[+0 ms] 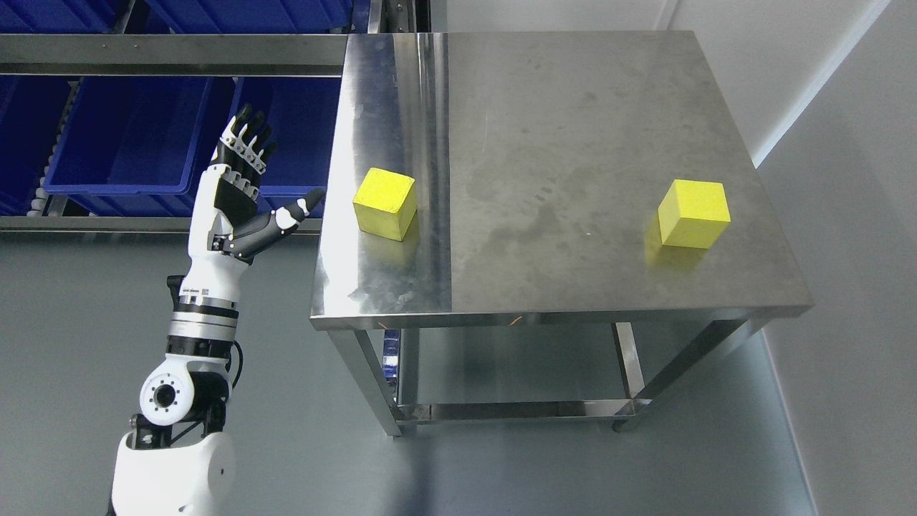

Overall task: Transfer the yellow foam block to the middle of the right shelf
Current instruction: 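Reach the left hand toward the yellow foam cube nearer the robot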

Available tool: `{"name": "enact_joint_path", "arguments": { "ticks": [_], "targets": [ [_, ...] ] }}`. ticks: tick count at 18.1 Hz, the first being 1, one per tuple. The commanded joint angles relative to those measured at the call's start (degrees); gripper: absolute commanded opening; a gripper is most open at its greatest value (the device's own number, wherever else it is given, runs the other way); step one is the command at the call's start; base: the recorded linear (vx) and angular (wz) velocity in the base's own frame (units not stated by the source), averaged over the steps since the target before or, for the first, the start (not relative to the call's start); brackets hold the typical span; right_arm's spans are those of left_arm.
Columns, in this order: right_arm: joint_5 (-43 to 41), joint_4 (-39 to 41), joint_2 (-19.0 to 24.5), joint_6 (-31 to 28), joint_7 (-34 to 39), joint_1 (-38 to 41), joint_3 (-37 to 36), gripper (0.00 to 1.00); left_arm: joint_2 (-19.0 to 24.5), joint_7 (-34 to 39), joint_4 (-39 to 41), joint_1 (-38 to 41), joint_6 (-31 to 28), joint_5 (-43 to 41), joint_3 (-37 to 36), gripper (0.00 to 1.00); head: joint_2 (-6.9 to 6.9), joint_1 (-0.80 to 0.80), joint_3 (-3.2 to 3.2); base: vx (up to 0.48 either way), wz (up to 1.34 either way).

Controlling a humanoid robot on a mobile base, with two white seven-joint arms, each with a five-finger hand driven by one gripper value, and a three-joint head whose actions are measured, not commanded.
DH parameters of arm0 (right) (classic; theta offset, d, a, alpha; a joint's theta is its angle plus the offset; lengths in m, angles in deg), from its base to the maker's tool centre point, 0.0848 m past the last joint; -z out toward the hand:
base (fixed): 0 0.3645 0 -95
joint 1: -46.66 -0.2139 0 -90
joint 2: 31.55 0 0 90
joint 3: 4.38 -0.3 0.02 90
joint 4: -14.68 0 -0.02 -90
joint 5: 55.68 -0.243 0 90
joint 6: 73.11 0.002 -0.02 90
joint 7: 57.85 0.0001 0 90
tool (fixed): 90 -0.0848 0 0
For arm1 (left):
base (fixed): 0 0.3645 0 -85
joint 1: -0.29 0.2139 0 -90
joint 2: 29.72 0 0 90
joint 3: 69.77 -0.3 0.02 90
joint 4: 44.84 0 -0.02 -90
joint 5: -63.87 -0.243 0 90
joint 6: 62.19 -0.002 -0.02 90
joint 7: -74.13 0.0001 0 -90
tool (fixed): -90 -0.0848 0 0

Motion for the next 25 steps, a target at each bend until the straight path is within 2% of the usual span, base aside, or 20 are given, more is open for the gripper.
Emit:
{"name": "enact_joint_path", "arguments": {
  "ticks": [1, 3, 4, 8, 10, 13, 16, 25],
  "targets": [
    [0.00, 1.00, -1.00, -0.01, 0.01, -0.09, 0.00, 1.00, 0.89, 0.01, 0.37, 0.02, -0.55, 0.00, 0.13, 1.00, 0.00, 0.00, 0.00, 0.000, 0.00],
    [0.00, 1.00, -1.00, -0.01, 0.01, -0.17, 0.00, 1.00, 1.20, -0.25, 0.20, 0.02, -0.55, 0.00, 0.13, 1.00, 0.00, 0.00, 0.00, 0.000, 0.00],
    [0.00, 1.00, -1.00, -0.01, 0.01, -0.17, 0.00, 1.00, 2.69, -1.65, 0.02, 0.02, -0.63, 0.00, 0.13, 1.00, 0.00, 0.00, 0.00, 0.000, 0.00],
    [0.00, 1.00, -1.00, -0.01, 0.01, -0.17, 0.00, 1.00, 5.60, -14.82, -1.21, -1.73, 0.07, -0.09, 0.92, 1.00, 0.00, 0.00, 0.00, 0.000, 0.00],
    [0.00, 1.00, -1.00, -0.01, 0.01, -0.09, 0.00, 1.00, 8.66, -18.70, -2.08, -2.17, -0.02, -0.78, 0.74, 1.00, 0.00, 0.00, 0.00, 0.000, 0.00],
    [0.00, 1.00, -1.00, -0.01, 0.01, -0.09, 0.00, 1.00, 13.41, -19.68, -4.54, -4.54, -0.02, -4.82, 0.74, 1.00, 0.00, 0.00, 0.00, 0.000, 0.00],
    [0.00, 1.00, -1.00, -0.01, 0.01, -0.17, 0.00, 1.00, 13.87, -20.90, -8.14, -6.66, -0.37, -6.85, 0.30, 1.00, 0.00, 0.00, 0.00, 0.000, 0.00],
    [0.00, 1.00, -1.00, -0.01, 0.01, -0.09, 0.00, 1.00, 9.56, -23.19, -23.43, -14.39, -0.28, -9.31, -8.04, 1.00, 0.00, 0.00, 0.00, 0.000, 0.00]
  ]
}}
